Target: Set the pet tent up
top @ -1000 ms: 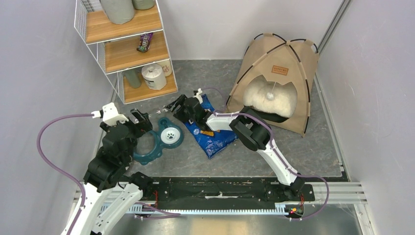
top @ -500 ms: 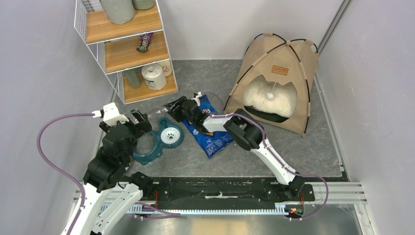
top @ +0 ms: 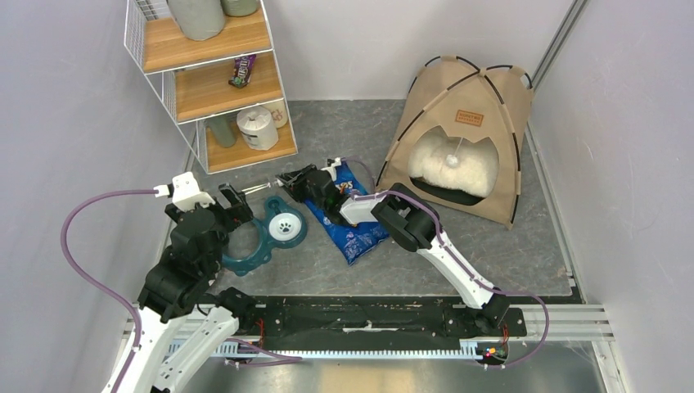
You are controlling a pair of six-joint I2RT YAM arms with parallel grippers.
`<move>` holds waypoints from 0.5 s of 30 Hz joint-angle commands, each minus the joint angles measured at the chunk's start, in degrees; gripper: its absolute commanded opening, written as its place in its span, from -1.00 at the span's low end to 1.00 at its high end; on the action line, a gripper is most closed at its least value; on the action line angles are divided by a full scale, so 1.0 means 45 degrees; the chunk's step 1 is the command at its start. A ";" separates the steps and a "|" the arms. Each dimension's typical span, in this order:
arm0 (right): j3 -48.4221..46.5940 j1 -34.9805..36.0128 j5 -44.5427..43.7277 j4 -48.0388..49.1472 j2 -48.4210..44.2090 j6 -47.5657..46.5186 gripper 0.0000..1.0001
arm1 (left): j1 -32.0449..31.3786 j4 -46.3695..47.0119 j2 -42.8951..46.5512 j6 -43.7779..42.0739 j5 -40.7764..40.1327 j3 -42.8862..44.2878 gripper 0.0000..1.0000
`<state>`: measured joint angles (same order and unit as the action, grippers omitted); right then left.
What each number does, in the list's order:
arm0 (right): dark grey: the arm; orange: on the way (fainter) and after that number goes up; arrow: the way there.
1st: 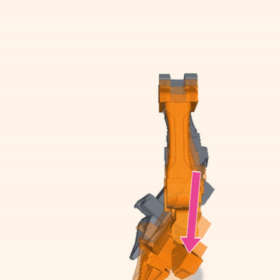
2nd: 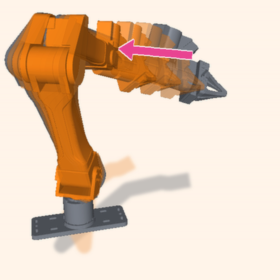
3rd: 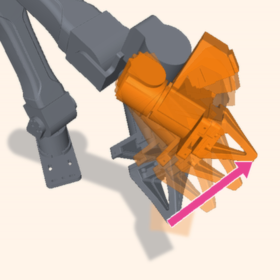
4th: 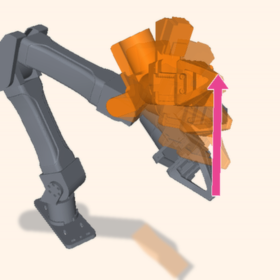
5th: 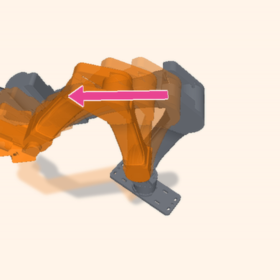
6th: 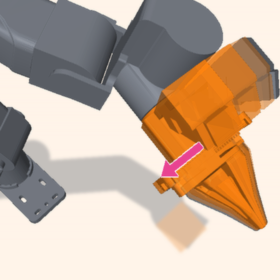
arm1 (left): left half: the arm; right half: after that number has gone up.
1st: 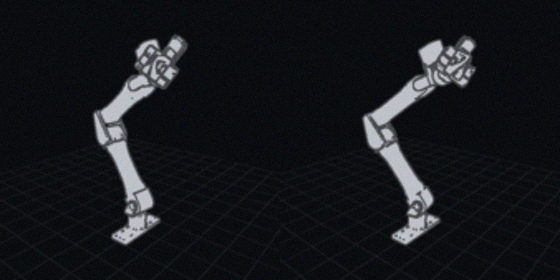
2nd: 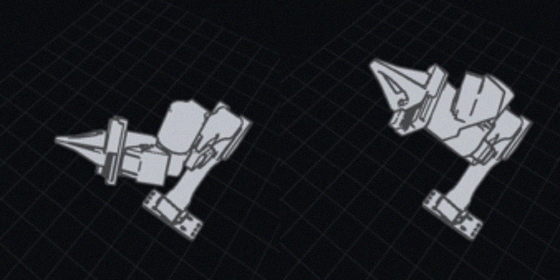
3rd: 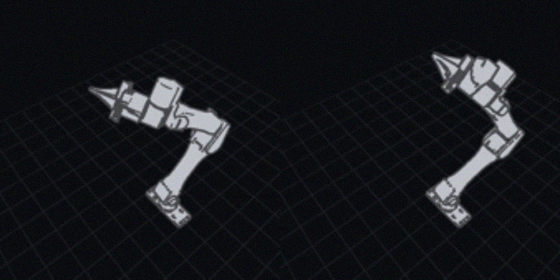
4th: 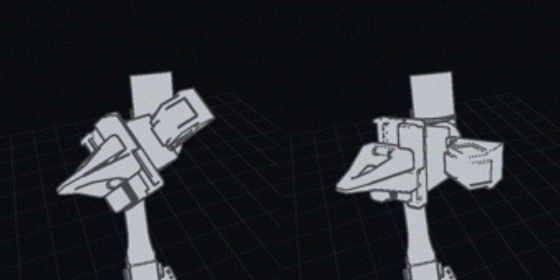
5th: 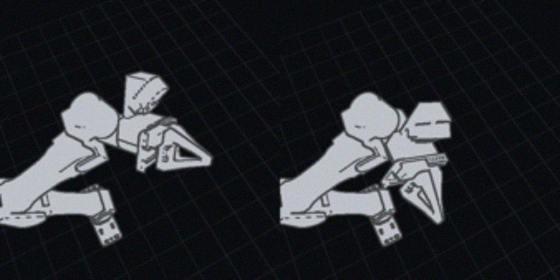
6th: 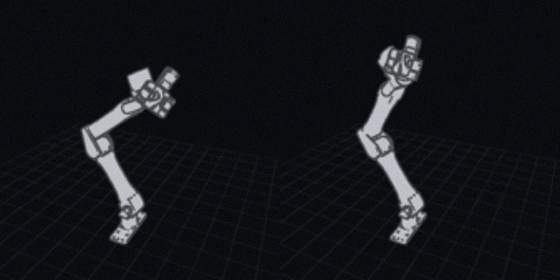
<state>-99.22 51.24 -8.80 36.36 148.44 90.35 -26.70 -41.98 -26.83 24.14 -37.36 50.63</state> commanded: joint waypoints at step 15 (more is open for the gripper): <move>0.2493 -0.0052 -0.0545 0.3724 -0.3281 0.1105 -0.96 | 0.0073 -0.0184 0.0276 -0.0169 0.1238 0.0849 0.92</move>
<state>-89.76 50.98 -10.31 46.78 141.25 94.96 -26.70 -43.31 -26.30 24.16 -34.33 51.18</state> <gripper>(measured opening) 0.428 0.960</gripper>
